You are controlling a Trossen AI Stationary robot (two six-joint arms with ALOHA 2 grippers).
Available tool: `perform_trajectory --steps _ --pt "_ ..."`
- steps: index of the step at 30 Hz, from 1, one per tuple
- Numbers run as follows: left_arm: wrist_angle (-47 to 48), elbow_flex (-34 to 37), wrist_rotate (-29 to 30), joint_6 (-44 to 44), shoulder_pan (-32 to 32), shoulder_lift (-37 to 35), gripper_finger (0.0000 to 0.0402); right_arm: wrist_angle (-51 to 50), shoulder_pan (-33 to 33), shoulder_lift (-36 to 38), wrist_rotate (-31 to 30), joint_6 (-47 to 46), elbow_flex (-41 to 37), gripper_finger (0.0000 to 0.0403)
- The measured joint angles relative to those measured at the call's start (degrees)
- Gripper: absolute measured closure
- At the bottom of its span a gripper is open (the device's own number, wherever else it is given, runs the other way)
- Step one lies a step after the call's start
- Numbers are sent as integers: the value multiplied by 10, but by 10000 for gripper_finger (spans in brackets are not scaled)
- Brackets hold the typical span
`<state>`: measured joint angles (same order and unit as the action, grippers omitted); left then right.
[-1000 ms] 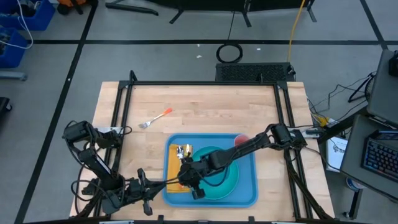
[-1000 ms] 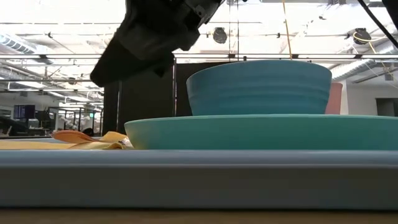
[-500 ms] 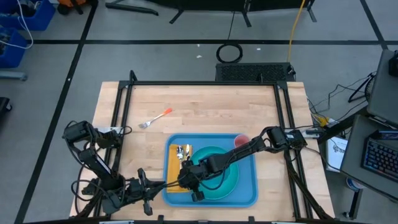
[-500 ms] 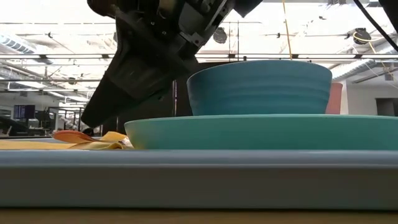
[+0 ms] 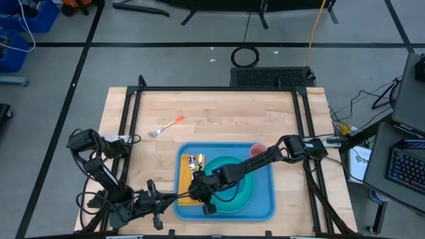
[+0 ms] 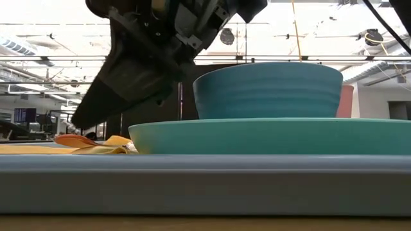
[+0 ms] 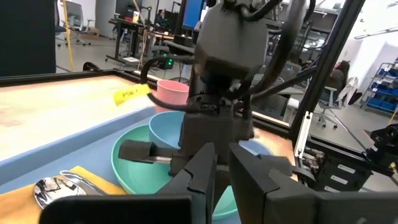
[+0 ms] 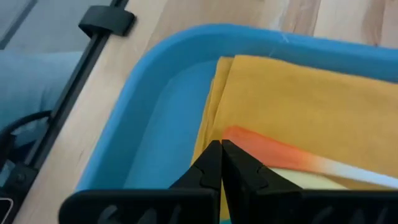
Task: Set up tray
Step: Put the orange spoon on top of the yellow napkin to the left of the yellow knife
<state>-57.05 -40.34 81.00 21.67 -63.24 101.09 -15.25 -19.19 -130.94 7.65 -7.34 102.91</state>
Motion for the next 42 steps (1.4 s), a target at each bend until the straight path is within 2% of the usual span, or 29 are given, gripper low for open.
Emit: perform_trajectory --steps 14,18,23,32,36,40,42 --pt "0 0 -1 0 0 0 353 12 5 -8 1 -6 0 403" --pt "0 0 -1 0 0 0 353 38 9 -25 31 -15 0 403" --pt "3 0 -2 0 0 0 353 48 9 -31 27 -10 0 403" --pt "3 0 -2 0 0 0 353 40 3 24 -32 25 -1 403" --pt "3 0 -15 1 0 0 353 38 19 54 -28 25 -1 403" --pt "3 0 -15 10 1 0 353 36 52 71 23 -2 0 403" --pt "2 0 -15 24 3 0 353 33 59 76 23 6 0 403"
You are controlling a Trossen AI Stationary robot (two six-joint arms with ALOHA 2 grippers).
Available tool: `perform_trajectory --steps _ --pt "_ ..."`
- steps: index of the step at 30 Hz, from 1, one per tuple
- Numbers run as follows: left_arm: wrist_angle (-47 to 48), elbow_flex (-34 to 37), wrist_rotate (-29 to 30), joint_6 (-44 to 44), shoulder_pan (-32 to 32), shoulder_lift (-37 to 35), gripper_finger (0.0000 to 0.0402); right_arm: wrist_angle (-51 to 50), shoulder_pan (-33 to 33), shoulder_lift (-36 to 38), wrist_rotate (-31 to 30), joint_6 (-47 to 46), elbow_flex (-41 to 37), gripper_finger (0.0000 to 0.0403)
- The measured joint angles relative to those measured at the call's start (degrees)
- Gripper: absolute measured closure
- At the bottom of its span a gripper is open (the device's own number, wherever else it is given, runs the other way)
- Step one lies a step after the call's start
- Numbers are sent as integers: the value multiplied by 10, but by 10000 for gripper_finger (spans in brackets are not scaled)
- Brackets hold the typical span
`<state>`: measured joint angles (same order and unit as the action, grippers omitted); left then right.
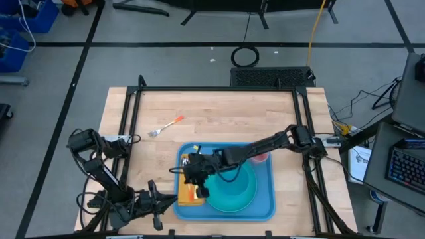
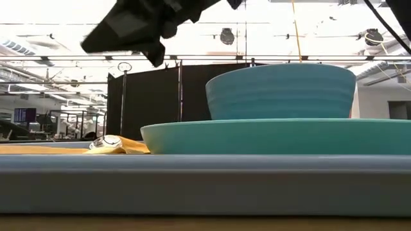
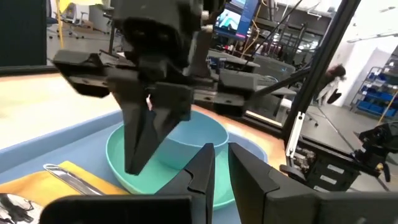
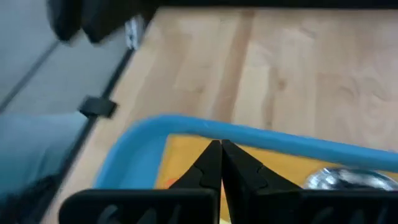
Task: Set up tray
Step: Put the orange spoon on top of the yellow napkin to the left of the yellow knife
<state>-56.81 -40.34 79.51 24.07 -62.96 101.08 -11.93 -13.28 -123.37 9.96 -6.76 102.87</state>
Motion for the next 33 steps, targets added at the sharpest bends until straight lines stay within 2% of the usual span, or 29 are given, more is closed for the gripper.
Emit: perform_trajectory --steps 4,7,10,12,17,21,24,26,28,33 --pt "-1 0 -1 -10 12 0 353 -20 -11 25 -29 22 -1 403" --pt "-1 0 -44 20 25 0 353 -27 -31 54 -97 34 -17 403" --pt "0 0 -80 40 43 0 353 -23 -56 85 -141 47 -60 403" --pt "0 0 -109 61 58 0 353 0 -74 110 -170 45 -99 403" --pt "0 0 -122 59 108 -5 355 112 -105 183 -217 49 -233 403" --pt "18 1 -131 61 134 -8 391 197 -121 254 -235 56 -344 403" --pt "32 0 -126 62 147 -32 396 259 -133 313 -235 51 -416 403" --pt "61 0 -107 72 157 -45 398 282 -139 346 -234 53 -459 403" --pt "115 1 -86 117 169 -62 398 301 -146 375 -234 61 -493 403" --pt "313 0 -208 271 231 -121 399 307 -161 410 -232 82 -531 403"
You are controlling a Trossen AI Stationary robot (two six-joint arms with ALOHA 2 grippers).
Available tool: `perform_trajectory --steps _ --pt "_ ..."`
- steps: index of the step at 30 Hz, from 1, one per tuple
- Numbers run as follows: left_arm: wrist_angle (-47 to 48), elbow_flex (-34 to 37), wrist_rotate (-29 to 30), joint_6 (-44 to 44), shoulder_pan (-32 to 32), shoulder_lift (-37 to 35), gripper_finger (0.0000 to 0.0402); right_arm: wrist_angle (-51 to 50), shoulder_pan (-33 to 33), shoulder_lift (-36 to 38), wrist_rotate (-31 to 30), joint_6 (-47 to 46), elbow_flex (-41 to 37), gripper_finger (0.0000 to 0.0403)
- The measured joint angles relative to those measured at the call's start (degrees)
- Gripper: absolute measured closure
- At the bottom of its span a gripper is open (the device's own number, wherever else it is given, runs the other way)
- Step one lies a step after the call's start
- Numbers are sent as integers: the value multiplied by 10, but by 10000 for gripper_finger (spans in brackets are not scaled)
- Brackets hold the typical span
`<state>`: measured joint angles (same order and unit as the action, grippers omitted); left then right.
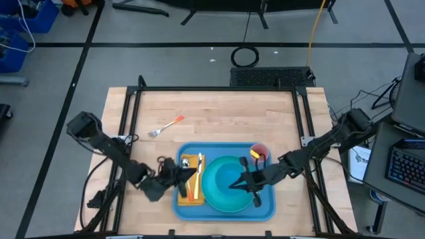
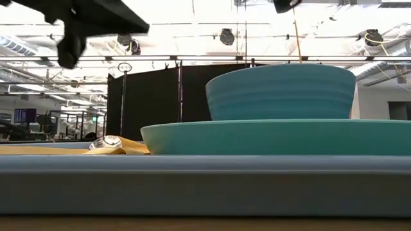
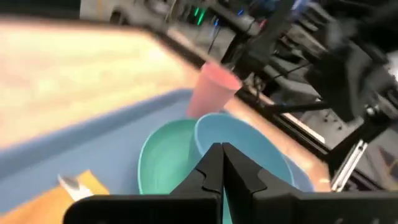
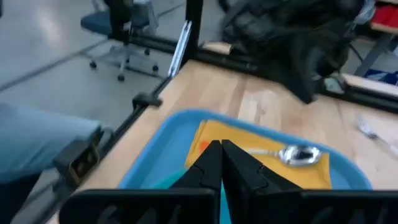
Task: Set up tray
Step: Put the orange spoon on top of the yellow napkin to the left of the yellow knife
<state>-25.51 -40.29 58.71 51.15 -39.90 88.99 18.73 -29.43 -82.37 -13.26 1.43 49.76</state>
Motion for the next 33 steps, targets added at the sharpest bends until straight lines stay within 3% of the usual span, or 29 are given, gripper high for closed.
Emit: perform_trajectory --steps 3,7,13,17,19,24,33 --pt "126 0 -98 99 50 -33 400 -3 -4 0 -1 4 -5 403" --pt "274 -1 -214 168 103 -65 400 -13 -4 1 0 6 -5 403" --pt "439 -16 -304 180 146 -116 401 -17 -3 1 -1 6 -5 403" --pt "588 -67 -398 195 168 -115 401 -18 -3 1 -2 -3 -5 403" --pt "661 -90 -416 195 176 -101 401 -19 -3 1 -2 -4 -5 403" --pt "657 -110 -487 150 195 -72 401 -19 -3 1 -2 -19 -5 403" --pt "615 -109 -560 103 210 5 401 9 -3 1 -2 -22 -20 403"
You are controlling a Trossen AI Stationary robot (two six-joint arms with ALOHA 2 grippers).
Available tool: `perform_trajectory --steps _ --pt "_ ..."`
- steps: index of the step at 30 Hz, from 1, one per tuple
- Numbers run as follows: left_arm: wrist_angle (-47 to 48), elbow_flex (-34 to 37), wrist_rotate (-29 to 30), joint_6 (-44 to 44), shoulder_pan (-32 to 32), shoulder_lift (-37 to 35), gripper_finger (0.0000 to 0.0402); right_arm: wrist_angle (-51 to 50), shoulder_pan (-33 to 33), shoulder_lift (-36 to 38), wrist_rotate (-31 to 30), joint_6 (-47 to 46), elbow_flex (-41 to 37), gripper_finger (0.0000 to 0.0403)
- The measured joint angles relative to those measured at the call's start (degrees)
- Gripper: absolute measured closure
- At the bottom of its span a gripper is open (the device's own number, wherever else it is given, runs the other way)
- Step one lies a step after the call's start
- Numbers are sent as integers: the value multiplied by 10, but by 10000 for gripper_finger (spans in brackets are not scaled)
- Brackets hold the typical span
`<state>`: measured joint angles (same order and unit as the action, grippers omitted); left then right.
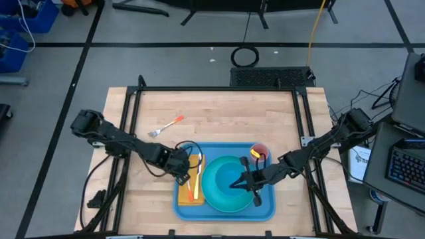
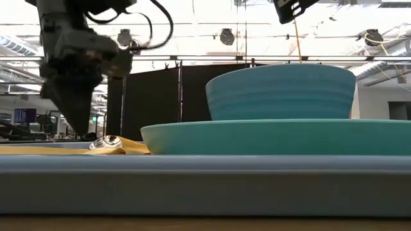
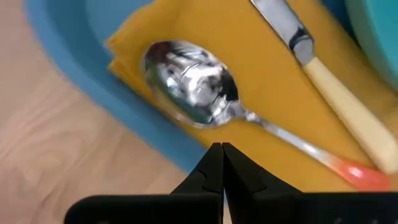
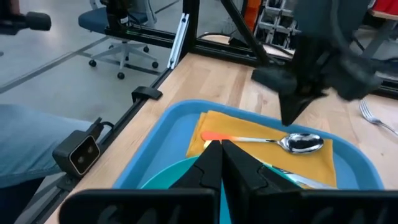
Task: Set up tray
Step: Put the orange spoon on top of the yellow napkin to the left of the yellow knife
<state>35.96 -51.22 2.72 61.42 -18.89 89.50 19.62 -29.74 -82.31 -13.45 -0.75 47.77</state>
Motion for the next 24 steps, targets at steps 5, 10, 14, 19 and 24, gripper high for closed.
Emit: perform_trajectory --steps 5,10,14,19,24 --pt "-25 -1 -9 -20 1 32 401 3 0 0 0 1 0 403" --pt "-58 0 -16 -34 1 37 401 3 1 0 0 1 0 403" --pt "-62 -1 -14 -37 1 38 401 3 1 0 0 1 0 403" --pt "-59 0 -23 -37 1 39 401 5 1 0 0 1 0 403" --pt "-61 0 -23 -37 1 39 401 6 1 0 0 1 0 403"
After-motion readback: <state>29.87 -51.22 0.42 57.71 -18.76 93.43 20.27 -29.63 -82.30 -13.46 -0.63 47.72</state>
